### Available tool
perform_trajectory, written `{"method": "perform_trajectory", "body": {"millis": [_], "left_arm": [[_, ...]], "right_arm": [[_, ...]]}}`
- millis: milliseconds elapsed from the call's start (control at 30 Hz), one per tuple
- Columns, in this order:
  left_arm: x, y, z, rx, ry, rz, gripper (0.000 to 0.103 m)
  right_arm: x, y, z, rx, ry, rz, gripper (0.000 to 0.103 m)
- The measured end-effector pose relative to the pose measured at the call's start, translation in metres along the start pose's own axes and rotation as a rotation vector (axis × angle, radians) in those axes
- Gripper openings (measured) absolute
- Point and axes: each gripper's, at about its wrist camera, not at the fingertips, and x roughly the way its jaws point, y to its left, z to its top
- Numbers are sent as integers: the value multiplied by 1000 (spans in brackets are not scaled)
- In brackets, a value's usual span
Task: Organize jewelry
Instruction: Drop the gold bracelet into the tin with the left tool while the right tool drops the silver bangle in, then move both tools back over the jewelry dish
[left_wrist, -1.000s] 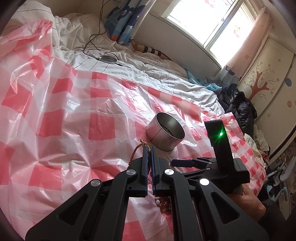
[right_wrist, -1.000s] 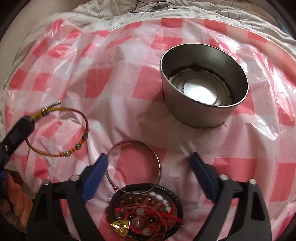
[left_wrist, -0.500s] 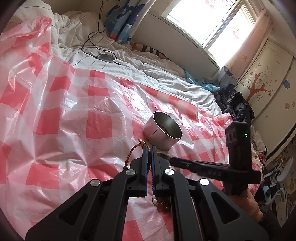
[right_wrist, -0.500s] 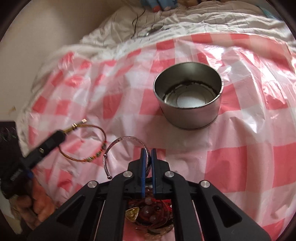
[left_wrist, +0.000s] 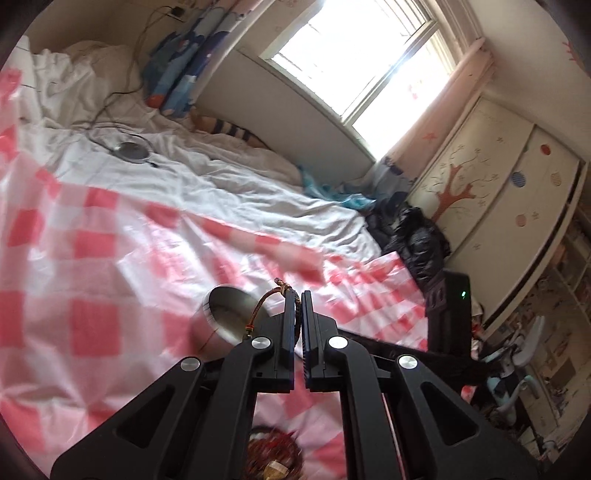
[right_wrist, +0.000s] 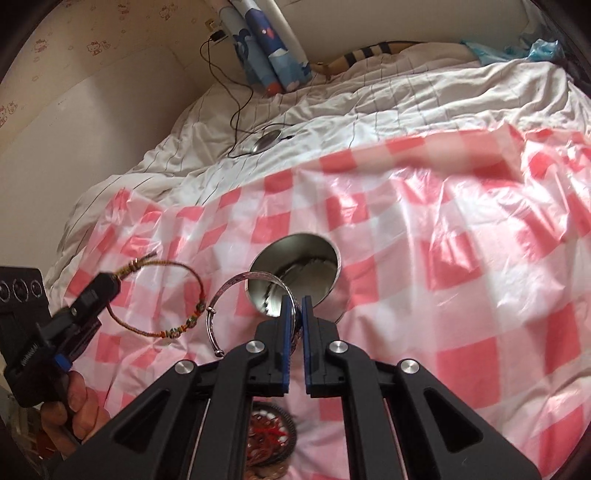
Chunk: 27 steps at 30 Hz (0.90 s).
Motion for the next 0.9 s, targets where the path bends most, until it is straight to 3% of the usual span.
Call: {"method": "perform_trajectory", "body": {"millis": [100, 200, 300, 333, 367, 467, 633, 833, 900], "left_arm": [[34, 2, 10, -24, 12, -36, 3], [78, 14, 12, -43, 100, -8, 3], [112, 31, 0, -30, 229, 180, 7], [115, 34, -1, -34, 242, 206, 13], [116, 35, 1, -34, 250, 242, 25], [96, 30, 8, 21, 181, 301, 54], [77, 28, 22, 28, 119, 334, 60], [69, 29, 24, 49, 132, 382, 60], [65, 25, 22, 83, 138, 399, 61]], "right_arm": [[1, -10, 7, 3, -10, -21, 6], [6, -21, 13, 9, -10, -36, 6], [19, -28, 18, 7, 1, -46, 6], [23, -28, 19, 6, 5, -46, 6], [28, -28, 20, 1, 7, -48, 6], [37, -23, 22, -9, 11, -43, 6], [51, -7, 26, -33, 12, -45, 6], [78, -8, 26, 1, 31, -99, 8], [71, -13, 19, 35, 2, -104, 19]]}}
